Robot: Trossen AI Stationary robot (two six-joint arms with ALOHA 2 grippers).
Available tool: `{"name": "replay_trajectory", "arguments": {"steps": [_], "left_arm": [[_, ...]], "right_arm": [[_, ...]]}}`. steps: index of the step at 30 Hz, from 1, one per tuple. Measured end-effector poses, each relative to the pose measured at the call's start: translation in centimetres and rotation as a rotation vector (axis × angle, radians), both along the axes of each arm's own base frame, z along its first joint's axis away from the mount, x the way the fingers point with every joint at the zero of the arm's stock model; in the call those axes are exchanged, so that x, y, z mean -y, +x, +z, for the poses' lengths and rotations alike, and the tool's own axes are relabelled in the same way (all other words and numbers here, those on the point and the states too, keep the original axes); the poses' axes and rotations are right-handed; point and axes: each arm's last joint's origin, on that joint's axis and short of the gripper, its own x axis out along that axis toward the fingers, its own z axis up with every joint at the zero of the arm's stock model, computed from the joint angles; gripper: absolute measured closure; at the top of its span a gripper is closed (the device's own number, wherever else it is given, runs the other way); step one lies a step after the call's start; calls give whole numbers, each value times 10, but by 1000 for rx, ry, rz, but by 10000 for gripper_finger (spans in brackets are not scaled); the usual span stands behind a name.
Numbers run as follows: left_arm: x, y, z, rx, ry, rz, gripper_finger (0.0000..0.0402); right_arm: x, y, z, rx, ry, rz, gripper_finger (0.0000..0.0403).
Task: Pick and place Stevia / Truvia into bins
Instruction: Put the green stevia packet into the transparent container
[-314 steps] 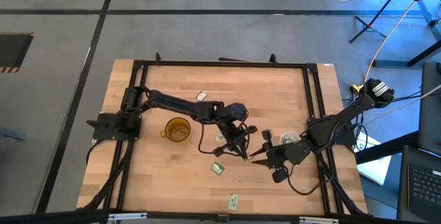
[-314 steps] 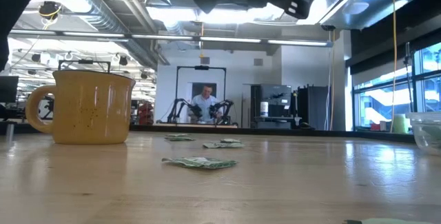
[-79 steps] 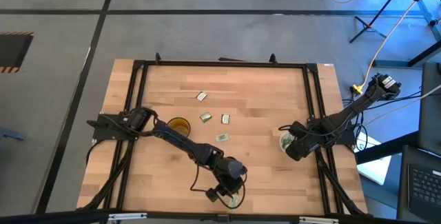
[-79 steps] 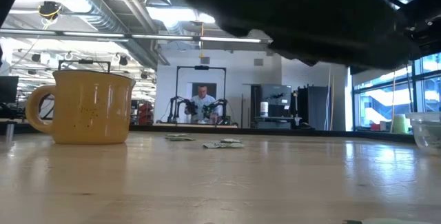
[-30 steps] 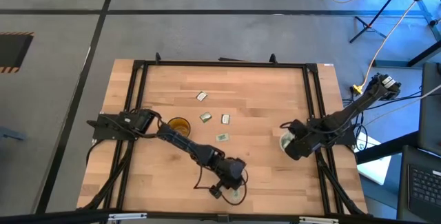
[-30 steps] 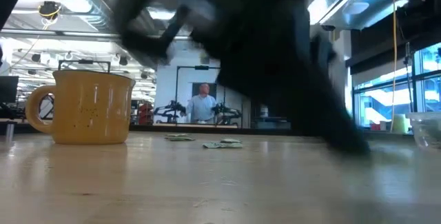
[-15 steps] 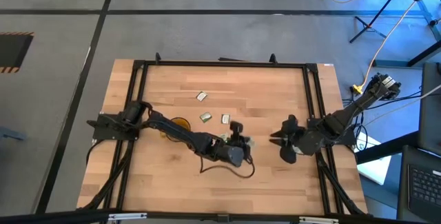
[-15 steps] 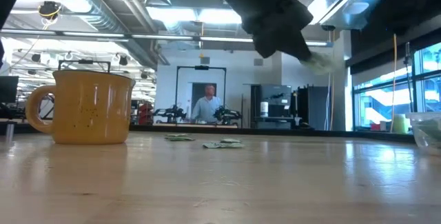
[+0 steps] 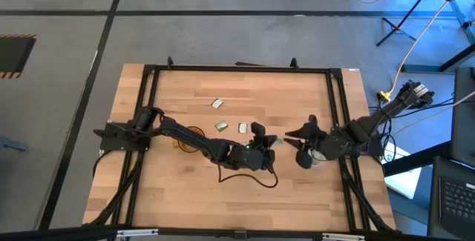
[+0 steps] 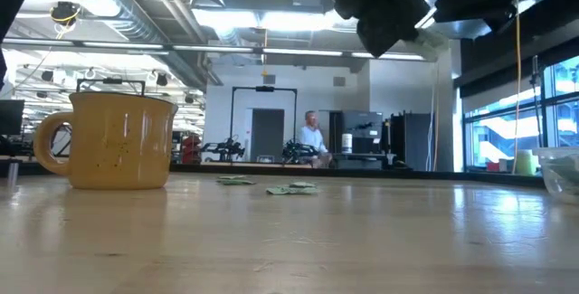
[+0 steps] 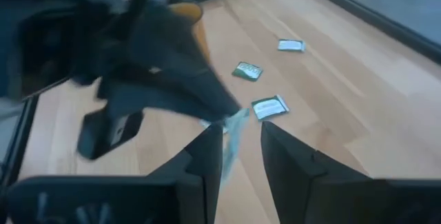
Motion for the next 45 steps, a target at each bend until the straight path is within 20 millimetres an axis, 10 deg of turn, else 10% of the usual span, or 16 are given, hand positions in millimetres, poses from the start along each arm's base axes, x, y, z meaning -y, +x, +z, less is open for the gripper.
{"name": "replay_trajectory", "arguments": {"steps": [30, 45], "left_arm": [[4, 3, 13, 116, 25, 27, 390], [8, 0, 11, 79, 58, 61, 330]], "right_arm": [[4, 3, -2, -2, 227, -29, 301], [6, -1, -7, -76, 210, -28, 399]]}}
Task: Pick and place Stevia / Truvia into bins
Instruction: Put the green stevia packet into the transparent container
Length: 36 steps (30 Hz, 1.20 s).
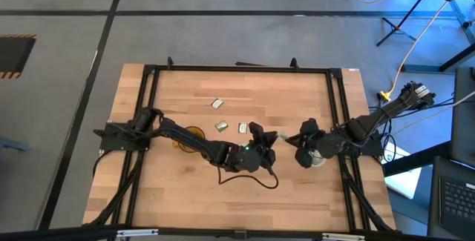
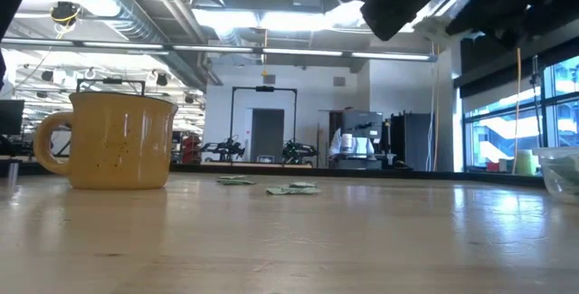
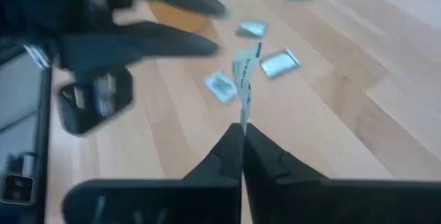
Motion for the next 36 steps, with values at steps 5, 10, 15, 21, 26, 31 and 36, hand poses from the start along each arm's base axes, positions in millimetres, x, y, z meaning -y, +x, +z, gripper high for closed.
{"name": "replay_trajectory", "arguments": {"steps": [5, 10, 15, 21, 26, 31, 36], "left_arm": [[1, -10, -7, -86, -51, 20, 295], [-16, -26, -12, -281, -427, -125, 291], [-33, -32, -21, -448, -673, -194, 303], [-54, -37, -36, -585, -814, -200, 313], [-69, -45, -56, -664, -905, -201, 315], [-79, -55, -76, -710, -952, -148, 316], [-82, -56, -79, -698, -947, -126, 318]], "right_arm": [[6, -12, -4, -86, 65, -29, 400], [10, -30, -14, -306, 229, -42, 401], [9, -40, -21, -482, 357, -60, 401], [4, -49, -27, -606, 476, -74, 401], [4, -51, -42, -625, 468, -76, 401], [5, -54, -60, -636, 459, -81, 401], [8, -58, -72, -668, 436, -95, 397]]}}
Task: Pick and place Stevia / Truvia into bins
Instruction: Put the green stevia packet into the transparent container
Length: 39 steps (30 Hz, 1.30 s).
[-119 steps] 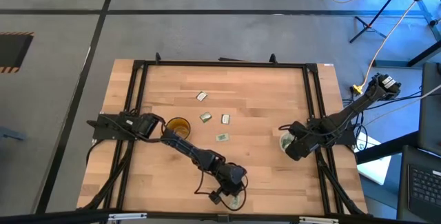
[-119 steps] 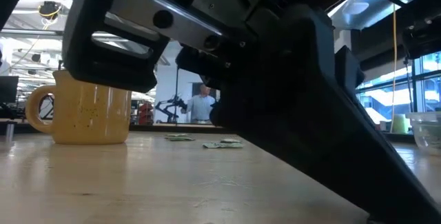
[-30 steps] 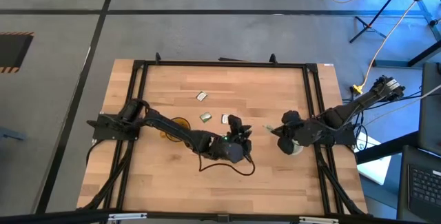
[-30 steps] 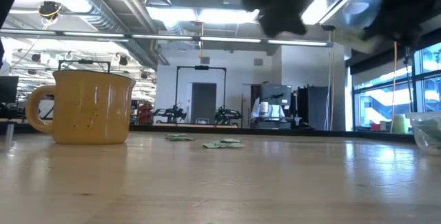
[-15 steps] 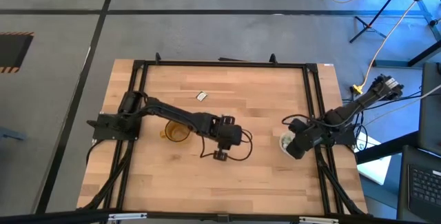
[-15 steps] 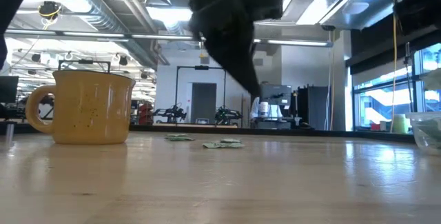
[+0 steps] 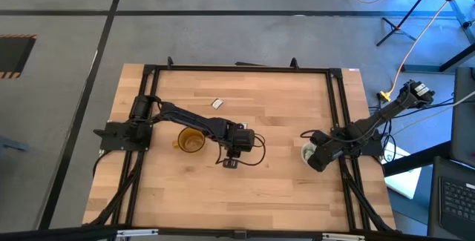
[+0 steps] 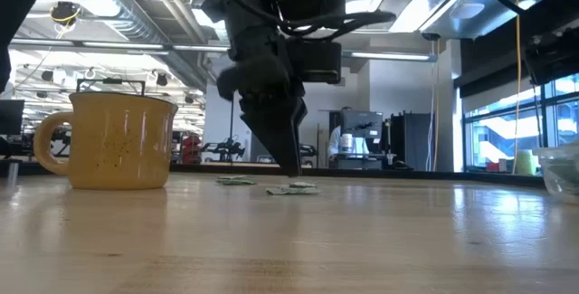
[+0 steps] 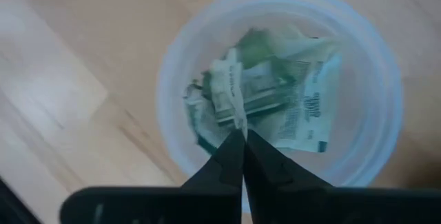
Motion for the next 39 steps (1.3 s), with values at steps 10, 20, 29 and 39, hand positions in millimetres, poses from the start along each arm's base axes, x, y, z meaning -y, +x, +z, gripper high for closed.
{"name": "replay_trajectory", "arguments": {"steps": [10, 20, 29, 39], "left_arm": [[-6, -9, -19, -50, 72, 99, 318], [-6, -11, -21, -63, 69, 117, 356], [-6, -10, -17, -57, 84, 125, 397], [12, 22, 15, 264, 104, -18, 397]], "right_arm": [[1, -2, -4, -10, -8, 3, 323], [-2, 8, 18, 97, -43, -13, 287], [-4, 21, 42, 309, -181, 30, 286], [-15, 45, 61, 666, -198, 116, 286]]}}
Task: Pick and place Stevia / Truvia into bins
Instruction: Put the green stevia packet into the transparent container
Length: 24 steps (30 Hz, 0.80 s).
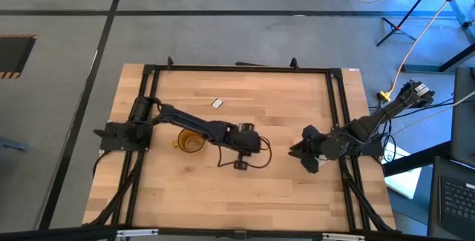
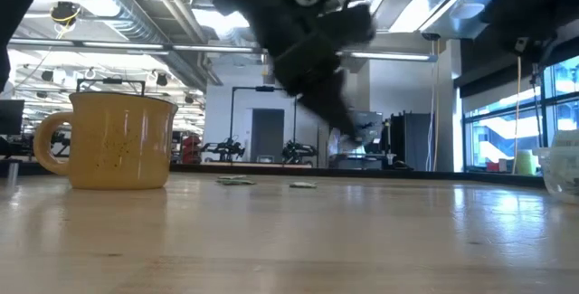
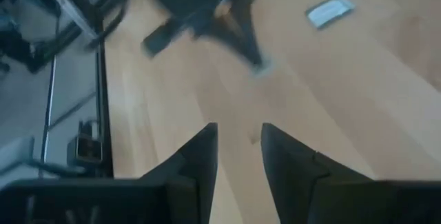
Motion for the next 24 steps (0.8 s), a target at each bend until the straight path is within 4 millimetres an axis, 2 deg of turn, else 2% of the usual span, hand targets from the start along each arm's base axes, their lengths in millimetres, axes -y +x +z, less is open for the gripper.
{"name": "replay_trajectory", "arguments": {"steps": [6, 10, 19, 24], "left_arm": [[14, 20, 23, 329, 78, -39, 398], [16, 26, 34, 451, 153, -28, 395], [15, 28, 38, 487, 154, 1, 397], [13, 27, 38, 486, 223, 40, 395]], "right_arm": [[5, 4, 0, 22, 5, -73, 286], [7, 9, 0, 34, 38, -117, 286], [11, 18, -4, 34, 17, -142, 286], [13, 23, -1, 66, 33, -163, 286]]}}
